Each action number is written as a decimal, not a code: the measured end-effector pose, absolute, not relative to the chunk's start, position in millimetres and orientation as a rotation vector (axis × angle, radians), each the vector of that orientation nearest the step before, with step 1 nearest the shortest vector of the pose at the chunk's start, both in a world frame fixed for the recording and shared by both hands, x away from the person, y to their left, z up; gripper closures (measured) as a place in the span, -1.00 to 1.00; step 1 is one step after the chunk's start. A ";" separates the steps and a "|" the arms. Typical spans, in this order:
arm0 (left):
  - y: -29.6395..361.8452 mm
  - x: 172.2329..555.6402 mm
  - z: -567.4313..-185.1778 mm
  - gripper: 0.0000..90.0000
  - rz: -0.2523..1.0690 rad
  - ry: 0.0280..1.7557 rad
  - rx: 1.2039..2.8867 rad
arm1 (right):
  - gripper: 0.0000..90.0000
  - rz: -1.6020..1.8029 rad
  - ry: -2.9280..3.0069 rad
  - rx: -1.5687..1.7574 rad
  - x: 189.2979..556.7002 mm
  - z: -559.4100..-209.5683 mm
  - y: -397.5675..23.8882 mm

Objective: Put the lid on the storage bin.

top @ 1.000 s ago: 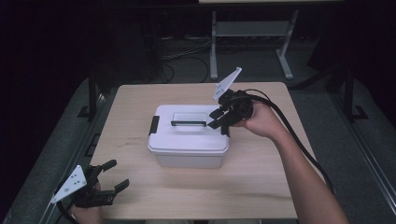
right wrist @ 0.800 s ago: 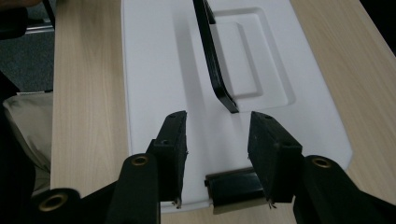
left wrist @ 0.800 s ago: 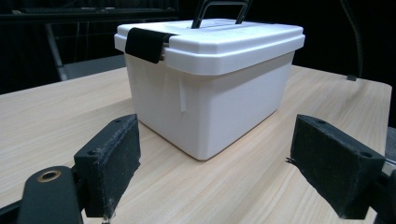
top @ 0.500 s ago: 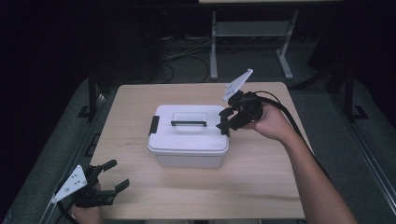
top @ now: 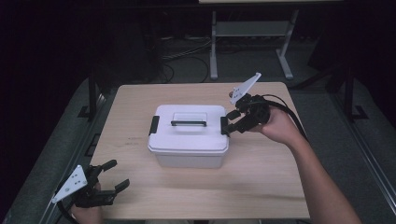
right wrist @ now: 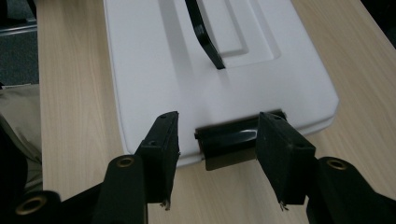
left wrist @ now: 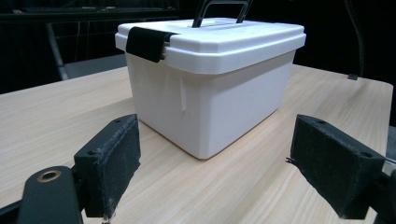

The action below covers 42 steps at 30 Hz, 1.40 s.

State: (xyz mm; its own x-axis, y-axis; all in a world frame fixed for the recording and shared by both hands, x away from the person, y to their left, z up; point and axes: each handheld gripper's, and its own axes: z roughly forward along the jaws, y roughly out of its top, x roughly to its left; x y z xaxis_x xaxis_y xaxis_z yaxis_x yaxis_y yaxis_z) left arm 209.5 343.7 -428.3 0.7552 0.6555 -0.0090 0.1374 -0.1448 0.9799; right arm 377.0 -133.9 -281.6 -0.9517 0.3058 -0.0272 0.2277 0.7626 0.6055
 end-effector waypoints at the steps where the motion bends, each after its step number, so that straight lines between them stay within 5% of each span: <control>1: 343.7 209.6 -428.3 -0.65 0.507 0.637 1.683 | 0.06 0.951 2.834 0.441 376.5 -283.0 -135.9; 42: 343.5 210.2 -429.2 -0.65 0.508 0.643 1.693 | -0.14 0.969 2.779 0.577 364.2 -306.9 -182.3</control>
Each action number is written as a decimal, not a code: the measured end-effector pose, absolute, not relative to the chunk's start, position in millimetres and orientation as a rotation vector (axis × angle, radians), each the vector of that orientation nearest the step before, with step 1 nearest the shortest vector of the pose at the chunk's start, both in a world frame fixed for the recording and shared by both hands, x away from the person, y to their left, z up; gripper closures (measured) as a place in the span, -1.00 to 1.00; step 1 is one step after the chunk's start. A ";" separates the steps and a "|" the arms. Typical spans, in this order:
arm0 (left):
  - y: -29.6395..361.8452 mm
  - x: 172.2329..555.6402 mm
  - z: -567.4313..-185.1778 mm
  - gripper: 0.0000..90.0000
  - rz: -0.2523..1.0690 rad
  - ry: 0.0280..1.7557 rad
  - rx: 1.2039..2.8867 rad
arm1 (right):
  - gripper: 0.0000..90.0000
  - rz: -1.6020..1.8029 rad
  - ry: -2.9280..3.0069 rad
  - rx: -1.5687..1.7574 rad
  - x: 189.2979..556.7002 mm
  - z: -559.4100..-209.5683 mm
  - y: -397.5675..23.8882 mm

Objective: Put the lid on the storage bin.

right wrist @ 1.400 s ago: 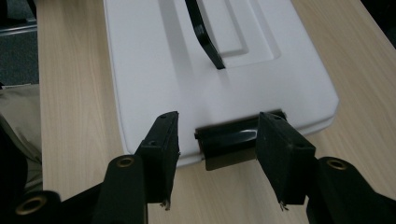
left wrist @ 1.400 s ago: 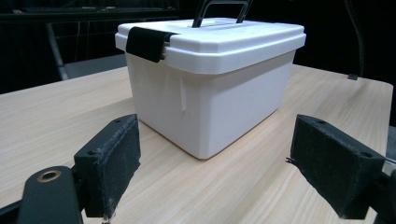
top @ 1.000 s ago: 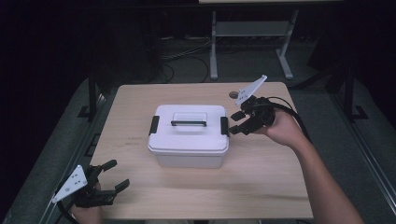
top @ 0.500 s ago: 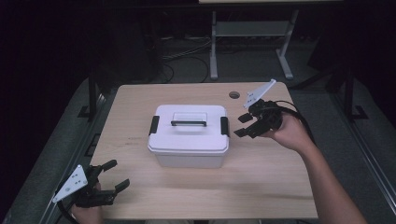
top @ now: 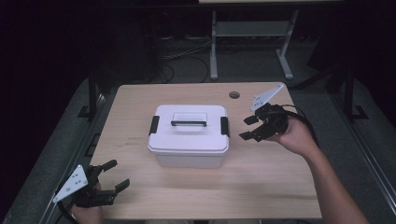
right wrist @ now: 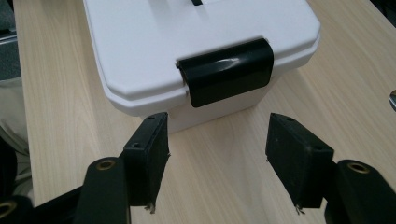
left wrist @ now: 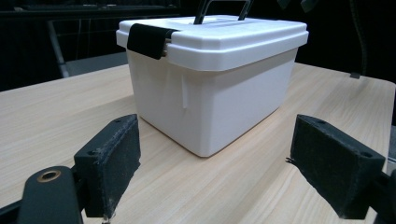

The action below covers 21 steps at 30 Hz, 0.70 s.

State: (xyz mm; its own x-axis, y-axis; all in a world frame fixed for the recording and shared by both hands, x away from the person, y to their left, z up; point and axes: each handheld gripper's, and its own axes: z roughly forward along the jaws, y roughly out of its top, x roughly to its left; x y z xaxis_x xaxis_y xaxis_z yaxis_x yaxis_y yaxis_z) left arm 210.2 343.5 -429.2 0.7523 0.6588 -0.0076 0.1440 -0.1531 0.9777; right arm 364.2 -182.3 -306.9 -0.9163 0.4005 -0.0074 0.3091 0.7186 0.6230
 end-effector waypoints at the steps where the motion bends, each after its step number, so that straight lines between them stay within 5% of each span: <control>1: 343.3 210.1 -429.2 -0.65 0.508 0.643 1.694 | -0.15 0.969 2.777 0.579 364.0 -307.6 -183.4; 21: 341.6 210.5 -429.5 -0.65 0.506 0.642 1.701 | -0.22 0.986 2.760 0.674 356.0 -324.1 -210.4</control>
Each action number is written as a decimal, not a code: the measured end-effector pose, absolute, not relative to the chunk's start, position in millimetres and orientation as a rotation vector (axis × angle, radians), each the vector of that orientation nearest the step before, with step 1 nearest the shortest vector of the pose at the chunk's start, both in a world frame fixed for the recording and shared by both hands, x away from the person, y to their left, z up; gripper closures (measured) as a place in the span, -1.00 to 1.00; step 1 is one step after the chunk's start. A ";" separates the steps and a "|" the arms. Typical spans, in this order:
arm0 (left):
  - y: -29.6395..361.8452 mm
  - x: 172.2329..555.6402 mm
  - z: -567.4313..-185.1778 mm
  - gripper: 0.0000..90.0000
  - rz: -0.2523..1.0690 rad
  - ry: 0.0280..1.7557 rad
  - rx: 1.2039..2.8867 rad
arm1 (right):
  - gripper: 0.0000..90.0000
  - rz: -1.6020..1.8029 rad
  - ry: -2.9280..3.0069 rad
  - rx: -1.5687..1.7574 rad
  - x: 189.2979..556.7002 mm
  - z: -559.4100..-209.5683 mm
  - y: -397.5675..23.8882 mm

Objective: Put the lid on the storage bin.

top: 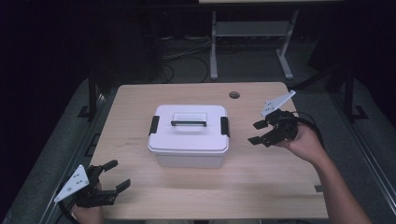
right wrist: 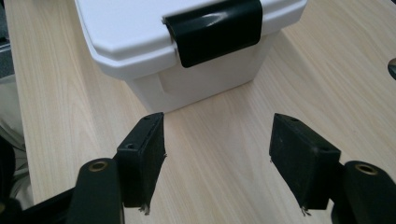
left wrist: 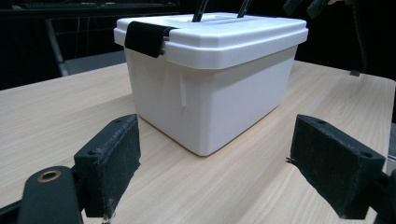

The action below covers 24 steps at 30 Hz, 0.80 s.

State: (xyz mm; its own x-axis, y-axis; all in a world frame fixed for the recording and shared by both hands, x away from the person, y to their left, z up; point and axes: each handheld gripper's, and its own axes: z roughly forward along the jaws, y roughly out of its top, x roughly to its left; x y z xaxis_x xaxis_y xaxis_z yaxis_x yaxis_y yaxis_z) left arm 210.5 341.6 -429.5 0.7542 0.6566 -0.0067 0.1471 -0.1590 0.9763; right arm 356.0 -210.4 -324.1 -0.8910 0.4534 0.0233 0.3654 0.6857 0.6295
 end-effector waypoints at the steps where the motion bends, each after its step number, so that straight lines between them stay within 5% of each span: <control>1: 341.7 210.4 -429.4 -0.65 0.506 0.643 1.701 | -0.23 0.987 2.759 0.679 355.5 -325.0 -211.5; 24: 341.0 210.4 -429.4 -0.65 0.508 0.645 1.700 | -0.32 0.979 2.756 0.763 343.9 -345.5 -233.1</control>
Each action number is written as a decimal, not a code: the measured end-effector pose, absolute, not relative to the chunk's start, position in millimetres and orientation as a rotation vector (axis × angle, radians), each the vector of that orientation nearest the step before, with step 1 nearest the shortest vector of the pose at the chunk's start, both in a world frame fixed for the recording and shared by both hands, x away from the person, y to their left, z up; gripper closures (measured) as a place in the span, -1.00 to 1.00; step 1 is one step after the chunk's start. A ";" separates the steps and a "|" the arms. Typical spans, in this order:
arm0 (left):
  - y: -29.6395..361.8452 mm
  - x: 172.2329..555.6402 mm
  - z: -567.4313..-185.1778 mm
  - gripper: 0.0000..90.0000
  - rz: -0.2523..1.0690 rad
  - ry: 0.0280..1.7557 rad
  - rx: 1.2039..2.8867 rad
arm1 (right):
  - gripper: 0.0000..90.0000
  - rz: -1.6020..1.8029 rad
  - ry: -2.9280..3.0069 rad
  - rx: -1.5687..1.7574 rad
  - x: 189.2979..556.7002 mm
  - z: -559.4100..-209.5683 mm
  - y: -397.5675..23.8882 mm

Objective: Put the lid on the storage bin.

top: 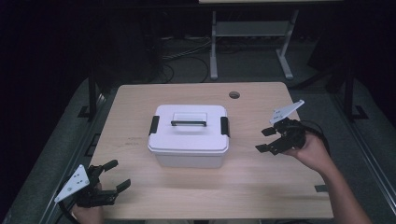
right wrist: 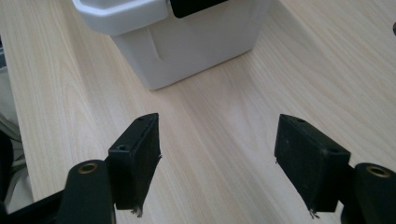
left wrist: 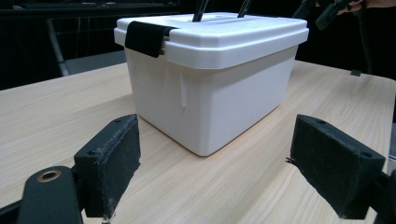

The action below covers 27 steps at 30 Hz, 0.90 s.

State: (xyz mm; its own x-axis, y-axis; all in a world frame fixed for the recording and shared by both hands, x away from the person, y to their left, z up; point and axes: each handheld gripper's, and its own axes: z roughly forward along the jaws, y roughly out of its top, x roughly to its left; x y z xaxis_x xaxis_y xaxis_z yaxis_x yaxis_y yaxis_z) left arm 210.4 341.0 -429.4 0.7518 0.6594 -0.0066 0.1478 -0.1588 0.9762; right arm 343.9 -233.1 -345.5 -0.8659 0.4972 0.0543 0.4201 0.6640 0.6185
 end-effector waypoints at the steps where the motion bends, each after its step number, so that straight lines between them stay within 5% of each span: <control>1: 341.0 210.3 -429.4 -0.65 0.509 0.645 1.700 | -0.32 0.981 2.753 0.774 342.8 -347.2 -235.1; 27: 339.9 211.2 -430.5 -0.65 0.504 0.645 1.706 | -0.37 0.991 2.740 0.870 328.7 -376.5 -261.0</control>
State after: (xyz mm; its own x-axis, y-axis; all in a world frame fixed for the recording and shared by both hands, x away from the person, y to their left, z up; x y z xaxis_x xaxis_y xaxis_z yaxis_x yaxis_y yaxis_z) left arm 211.2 339.9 -430.5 0.7538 0.6571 -0.0077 0.1520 -0.1629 0.9749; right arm 328.7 -261.0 -376.5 -0.8317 0.5469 0.0957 0.4816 0.6249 0.6144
